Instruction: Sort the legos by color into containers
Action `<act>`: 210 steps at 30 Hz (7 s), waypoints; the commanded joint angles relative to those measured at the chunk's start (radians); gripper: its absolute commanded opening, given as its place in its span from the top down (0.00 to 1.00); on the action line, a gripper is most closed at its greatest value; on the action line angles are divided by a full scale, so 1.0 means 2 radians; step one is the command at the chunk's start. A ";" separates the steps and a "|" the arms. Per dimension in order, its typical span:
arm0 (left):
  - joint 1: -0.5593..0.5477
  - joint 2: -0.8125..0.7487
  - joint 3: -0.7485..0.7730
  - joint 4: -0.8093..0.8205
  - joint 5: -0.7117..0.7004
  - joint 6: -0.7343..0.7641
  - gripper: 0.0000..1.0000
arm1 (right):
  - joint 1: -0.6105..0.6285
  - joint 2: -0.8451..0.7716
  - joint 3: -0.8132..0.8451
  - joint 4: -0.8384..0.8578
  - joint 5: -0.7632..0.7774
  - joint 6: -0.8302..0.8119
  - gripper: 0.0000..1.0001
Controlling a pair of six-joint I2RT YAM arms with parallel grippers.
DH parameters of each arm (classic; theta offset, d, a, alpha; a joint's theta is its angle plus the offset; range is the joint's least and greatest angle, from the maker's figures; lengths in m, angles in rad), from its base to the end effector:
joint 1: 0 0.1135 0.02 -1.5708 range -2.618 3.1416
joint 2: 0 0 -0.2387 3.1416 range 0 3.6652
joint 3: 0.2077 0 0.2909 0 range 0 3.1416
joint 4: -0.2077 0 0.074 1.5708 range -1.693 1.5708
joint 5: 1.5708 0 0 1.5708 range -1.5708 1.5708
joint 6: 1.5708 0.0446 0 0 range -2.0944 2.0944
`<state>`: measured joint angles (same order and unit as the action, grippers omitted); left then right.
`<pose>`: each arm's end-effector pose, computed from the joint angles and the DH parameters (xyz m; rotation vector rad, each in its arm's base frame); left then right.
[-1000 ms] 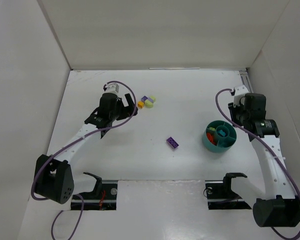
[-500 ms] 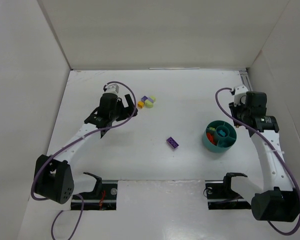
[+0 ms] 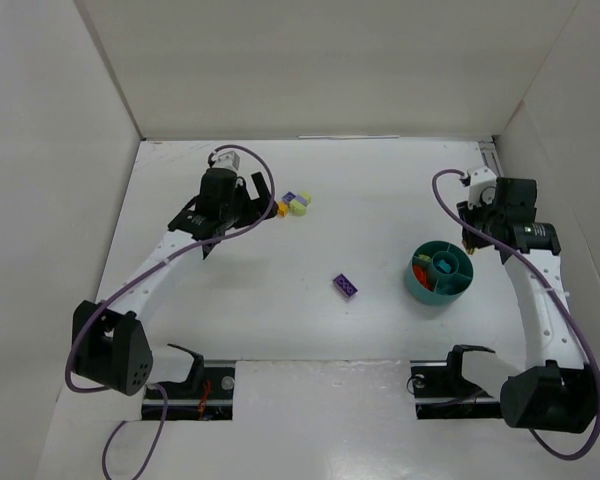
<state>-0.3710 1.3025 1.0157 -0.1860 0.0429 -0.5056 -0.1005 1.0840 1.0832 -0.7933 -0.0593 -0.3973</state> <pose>0.3276 -0.1295 0.2667 -0.1134 2.0921 -0.5846 0.2750 -0.0251 0.2997 -0.3788 2.3392 -0.1707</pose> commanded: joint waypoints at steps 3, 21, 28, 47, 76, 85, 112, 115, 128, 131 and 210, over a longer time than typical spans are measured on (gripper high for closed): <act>0.003 0.013 0.028 -0.018 0.030 0.000 0.00 | -0.003 -0.034 -0.016 -0.050 -0.049 -0.012 0.90; 0.003 0.009 0.013 -0.014 0.039 -0.004 0.00 | -0.003 -0.044 -0.024 -0.061 -0.068 -0.031 0.91; 0.003 -0.002 0.003 -0.020 0.039 -0.013 0.00 | -0.003 -0.033 0.005 -0.045 -0.035 -0.036 0.91; 0.003 -0.002 0.000 -0.018 0.049 -0.013 0.00 | -0.003 0.009 0.001 0.052 -0.055 -0.026 0.94; 0.003 0.021 0.005 -0.027 0.054 -0.009 0.00 | -0.024 -0.007 -0.083 0.062 -0.025 -0.001 0.84; 0.003 0.021 0.009 -0.027 0.054 -0.009 0.00 | -0.024 -0.007 -0.088 0.072 -0.035 -0.001 0.84; 0.003 0.031 0.018 -0.027 0.058 -0.009 0.00 | -0.029 -0.021 -0.082 0.072 -0.039 -0.005 0.82; 0.003 0.035 0.023 -0.027 0.058 -0.009 0.00 | -0.029 -0.010 -0.082 0.072 -0.046 -0.005 0.78; 0.003 0.049 0.033 -0.032 0.058 -0.009 0.00 | -0.033 -0.010 -0.081 0.063 -0.046 -0.005 0.52; 0.003 0.049 0.033 -0.032 0.058 -0.009 0.00 | -0.033 -0.010 -0.081 0.063 -0.046 -0.005 0.46; 0.004 0.246 0.160 0.037 0.058 0.161 0.11 | 0.225 0.072 0.020 0.098 0.004 0.044 0.00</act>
<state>-0.3523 1.8156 1.3140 -0.1486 0.1570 -0.3176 0.3588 1.2411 1.0916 -0.6178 -0.0235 -0.2825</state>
